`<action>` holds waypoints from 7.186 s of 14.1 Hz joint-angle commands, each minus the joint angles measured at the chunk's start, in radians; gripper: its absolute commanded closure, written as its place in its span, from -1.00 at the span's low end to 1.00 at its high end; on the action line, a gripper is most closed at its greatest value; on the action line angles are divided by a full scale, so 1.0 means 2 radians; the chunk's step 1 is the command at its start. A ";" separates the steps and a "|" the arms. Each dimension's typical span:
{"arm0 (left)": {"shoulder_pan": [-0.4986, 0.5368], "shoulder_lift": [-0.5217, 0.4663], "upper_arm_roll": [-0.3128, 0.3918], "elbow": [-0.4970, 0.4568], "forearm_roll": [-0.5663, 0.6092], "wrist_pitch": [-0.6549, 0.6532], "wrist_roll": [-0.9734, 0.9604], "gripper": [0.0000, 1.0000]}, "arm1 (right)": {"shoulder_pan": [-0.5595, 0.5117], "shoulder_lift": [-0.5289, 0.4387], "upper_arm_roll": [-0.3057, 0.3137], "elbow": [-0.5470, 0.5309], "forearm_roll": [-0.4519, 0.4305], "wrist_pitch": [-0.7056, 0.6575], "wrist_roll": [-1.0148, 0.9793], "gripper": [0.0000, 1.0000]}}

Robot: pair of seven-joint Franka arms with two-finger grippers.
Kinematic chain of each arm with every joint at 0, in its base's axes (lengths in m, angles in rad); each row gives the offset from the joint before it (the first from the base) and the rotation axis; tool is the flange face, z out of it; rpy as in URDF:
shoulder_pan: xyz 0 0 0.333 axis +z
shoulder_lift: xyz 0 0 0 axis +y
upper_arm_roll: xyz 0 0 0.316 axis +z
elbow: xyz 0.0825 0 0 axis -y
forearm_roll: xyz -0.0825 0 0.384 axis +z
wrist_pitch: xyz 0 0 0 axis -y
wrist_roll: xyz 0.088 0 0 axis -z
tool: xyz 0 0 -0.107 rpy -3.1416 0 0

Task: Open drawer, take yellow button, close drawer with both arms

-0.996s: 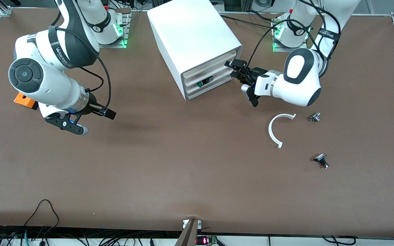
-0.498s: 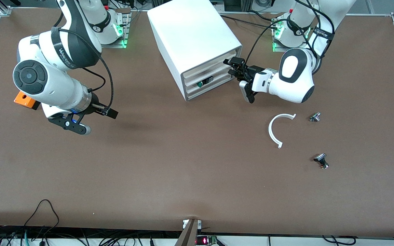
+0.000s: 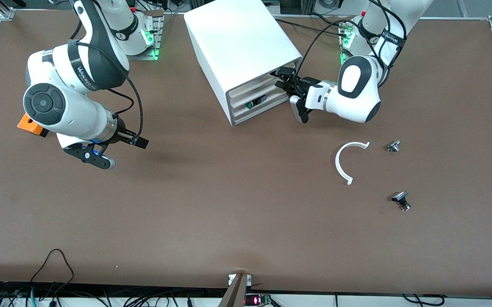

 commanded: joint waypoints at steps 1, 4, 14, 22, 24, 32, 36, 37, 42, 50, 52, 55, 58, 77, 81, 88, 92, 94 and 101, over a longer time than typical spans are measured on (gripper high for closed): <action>0.000 -0.007 -0.007 -0.008 -0.014 0.006 0.014 0.37 | 0.004 0.014 0.003 0.036 0.007 -0.015 0.037 -0.98; 0.000 -0.007 -0.007 -0.006 -0.013 0.006 0.014 1.00 | 0.010 0.032 0.003 0.076 0.008 -0.020 0.070 -0.98; 0.071 0.049 -0.001 0.083 0.085 -0.008 0.011 1.00 | 0.102 0.121 0.004 0.223 0.041 -0.007 0.323 -0.98; 0.098 0.084 -0.001 0.137 0.129 -0.010 0.011 -0.74 | 0.180 0.129 0.004 0.227 0.041 0.082 0.472 -0.98; 0.100 0.081 -0.001 0.140 0.141 -0.016 0.007 -1.00 | 0.198 0.129 0.004 0.227 0.041 0.101 0.495 -0.98; 0.125 0.070 0.000 0.251 0.263 -0.120 -0.148 -1.00 | 0.277 0.177 0.003 0.227 0.041 0.160 0.562 -0.99; 0.127 0.069 -0.001 0.331 0.378 -0.172 -0.212 -1.00 | 0.288 0.187 0.004 0.222 0.045 0.157 0.567 -0.98; 0.127 0.069 -0.002 0.348 0.396 -0.187 -0.236 -1.00 | 0.290 0.187 0.004 0.222 0.051 0.154 0.567 -0.98; 0.119 0.061 -0.009 0.395 0.479 -0.222 -0.341 -1.00 | 0.303 0.186 0.004 0.201 0.058 0.152 0.566 -0.78; 0.094 0.061 -0.009 0.453 0.561 -0.277 -0.371 -1.00 | 0.317 0.181 0.004 0.183 0.059 0.141 0.567 -0.42; 0.094 0.062 -0.009 0.454 0.561 -0.277 -0.371 -1.00 | 0.316 0.178 0.005 0.185 0.059 0.116 0.565 0.17; 0.094 0.062 -0.007 0.455 0.562 -0.277 -0.365 -1.00 | 0.315 0.168 0.006 0.187 0.059 0.107 0.565 0.46; 0.087 0.068 -0.008 0.455 0.569 -0.272 -0.356 -1.00 | 0.314 0.164 0.006 0.188 0.059 0.105 0.564 0.79; -0.013 0.065 -0.006 0.348 0.569 -0.057 -0.748 -1.00 | 0.135 0.056 -0.203 0.075 0.058 -0.013 -0.211 0.87; -0.015 0.064 -0.006 0.317 0.570 -0.001 -0.773 -1.00 | 0.131 0.050 -0.256 -0.050 0.069 0.128 -0.343 0.87; -0.031 0.036 -0.018 0.231 0.570 0.079 -0.832 -1.00 | 0.093 0.089 -0.258 -0.150 0.110 0.270 -0.418 0.87; -0.046 0.036 -0.018 0.216 0.570 0.082 -0.844 -1.00 | 0.084 0.122 -0.258 -0.151 0.130 0.276 -0.420 0.85; -0.051 0.036 -0.018 0.216 0.570 0.082 -0.861 -1.00 | 0.082 0.134 -0.257 -0.151 0.137 0.284 -0.420 0.77; -0.057 0.036 -0.039 0.215 0.570 0.053 -0.862 -1.00 | 0.080 0.123 -0.256 -0.146 0.147 0.281 -0.421 -0.98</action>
